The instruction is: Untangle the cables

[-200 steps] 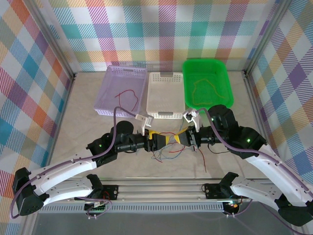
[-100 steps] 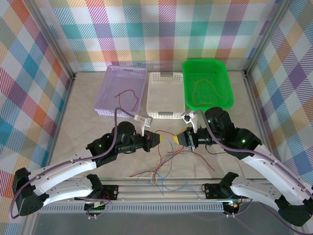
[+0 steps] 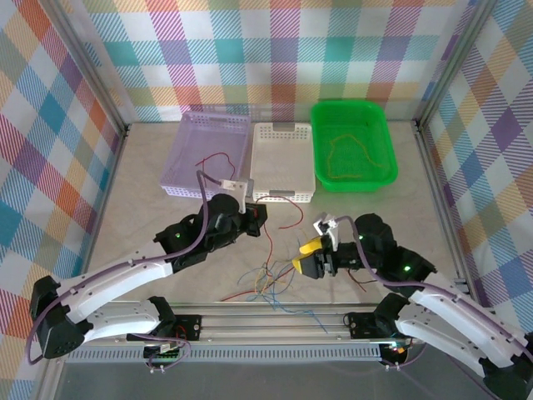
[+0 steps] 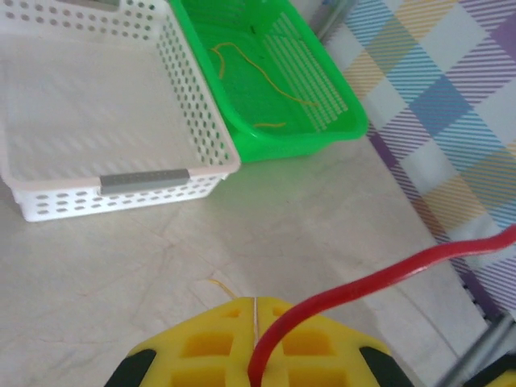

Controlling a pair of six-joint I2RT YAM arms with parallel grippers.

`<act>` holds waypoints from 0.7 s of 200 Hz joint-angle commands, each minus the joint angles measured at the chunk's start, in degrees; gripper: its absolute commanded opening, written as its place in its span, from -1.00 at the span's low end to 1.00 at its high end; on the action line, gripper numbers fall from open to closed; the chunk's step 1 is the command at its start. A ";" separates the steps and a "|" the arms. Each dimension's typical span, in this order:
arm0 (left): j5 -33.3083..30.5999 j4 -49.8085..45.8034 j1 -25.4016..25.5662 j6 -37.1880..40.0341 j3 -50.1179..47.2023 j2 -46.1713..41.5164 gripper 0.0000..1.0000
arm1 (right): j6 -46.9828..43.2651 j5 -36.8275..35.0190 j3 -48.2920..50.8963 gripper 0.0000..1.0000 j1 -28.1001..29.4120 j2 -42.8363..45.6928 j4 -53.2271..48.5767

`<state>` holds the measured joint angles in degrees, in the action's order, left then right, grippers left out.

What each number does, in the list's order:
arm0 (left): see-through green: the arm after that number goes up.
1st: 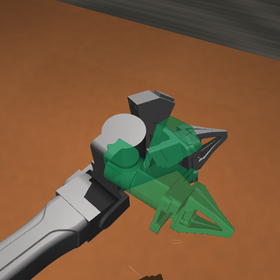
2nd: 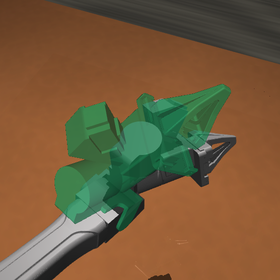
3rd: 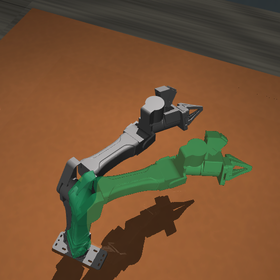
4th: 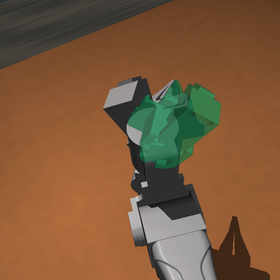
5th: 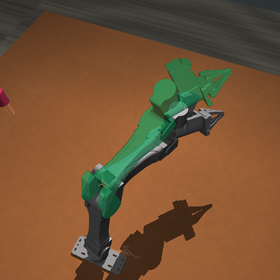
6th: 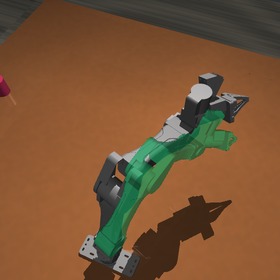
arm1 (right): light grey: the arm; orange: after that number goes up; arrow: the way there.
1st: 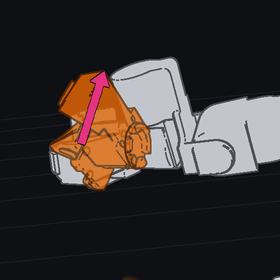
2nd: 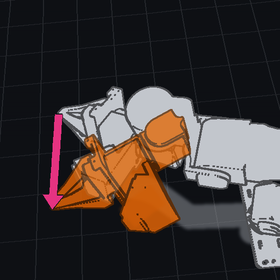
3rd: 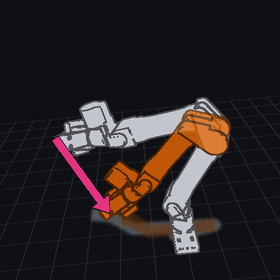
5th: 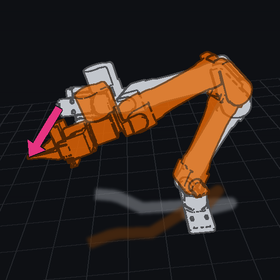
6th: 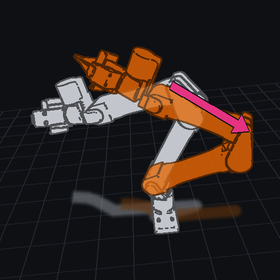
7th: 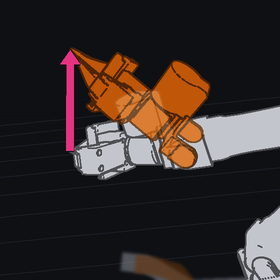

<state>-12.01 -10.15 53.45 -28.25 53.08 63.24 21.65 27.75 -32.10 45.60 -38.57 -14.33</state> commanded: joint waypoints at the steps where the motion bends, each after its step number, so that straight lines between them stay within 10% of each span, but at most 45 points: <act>1: -3.20 -0.74 -1.53 2.56 4.34 2.29 -1.00 | 4.58 2.39 5.19 0.26 2.14 -0.66 14.89; 106: -3.92 -0.40 -3.14 2.53 12.79 9.32 -1.00 | 4.29 -16.47 7.16 0.27 12.80 -17.24 34.17; 140: -5.63 -2.30 -3.36 3.45 14.87 9.15 -1.00 | 3.81 -22.07 5.72 -0.66 13.25 -19.44 31.38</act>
<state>-15.20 -12.21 50.85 -25.85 64.64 72.82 25.58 11.94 -24.29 58.48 -58.24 15.05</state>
